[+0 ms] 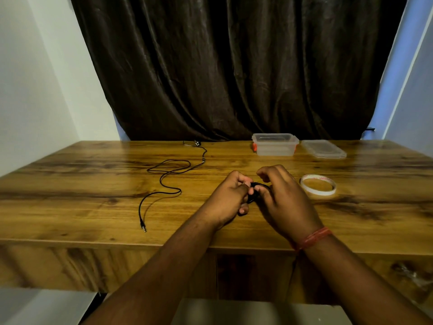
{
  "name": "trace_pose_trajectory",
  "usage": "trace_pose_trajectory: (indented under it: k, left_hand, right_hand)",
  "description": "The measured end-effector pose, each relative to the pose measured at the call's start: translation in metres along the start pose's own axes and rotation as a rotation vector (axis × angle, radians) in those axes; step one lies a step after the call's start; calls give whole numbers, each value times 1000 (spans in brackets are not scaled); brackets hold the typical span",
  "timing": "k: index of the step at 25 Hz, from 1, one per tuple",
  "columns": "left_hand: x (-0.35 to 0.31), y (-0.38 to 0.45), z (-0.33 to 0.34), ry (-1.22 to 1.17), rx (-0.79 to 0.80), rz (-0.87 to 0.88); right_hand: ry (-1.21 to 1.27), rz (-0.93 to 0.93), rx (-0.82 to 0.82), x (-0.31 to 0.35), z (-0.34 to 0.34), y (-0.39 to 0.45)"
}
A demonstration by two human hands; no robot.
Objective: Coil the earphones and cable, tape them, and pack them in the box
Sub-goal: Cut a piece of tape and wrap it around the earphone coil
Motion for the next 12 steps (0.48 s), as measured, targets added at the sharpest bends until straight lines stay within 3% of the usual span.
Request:
trace_pose_trajectory:
  k: [9,12]
  left_hand:
    - [1,-1,0,1,10,-17]
    - [0,-2,0,-5,2,-19]
  right_hand:
    - [-12,-16,-46,2,-5,2]
    - [1,4,-135,-3,-14,4]
Point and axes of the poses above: each hand's wrist, its own y-axis towards the middle knuckle, its own z-axis out of the palm, x = y × z, the point moved 9 cm from there along y, towards the middle knuckle, and after that the axes turned 14 degrees about -x, right-handed, at the moved point
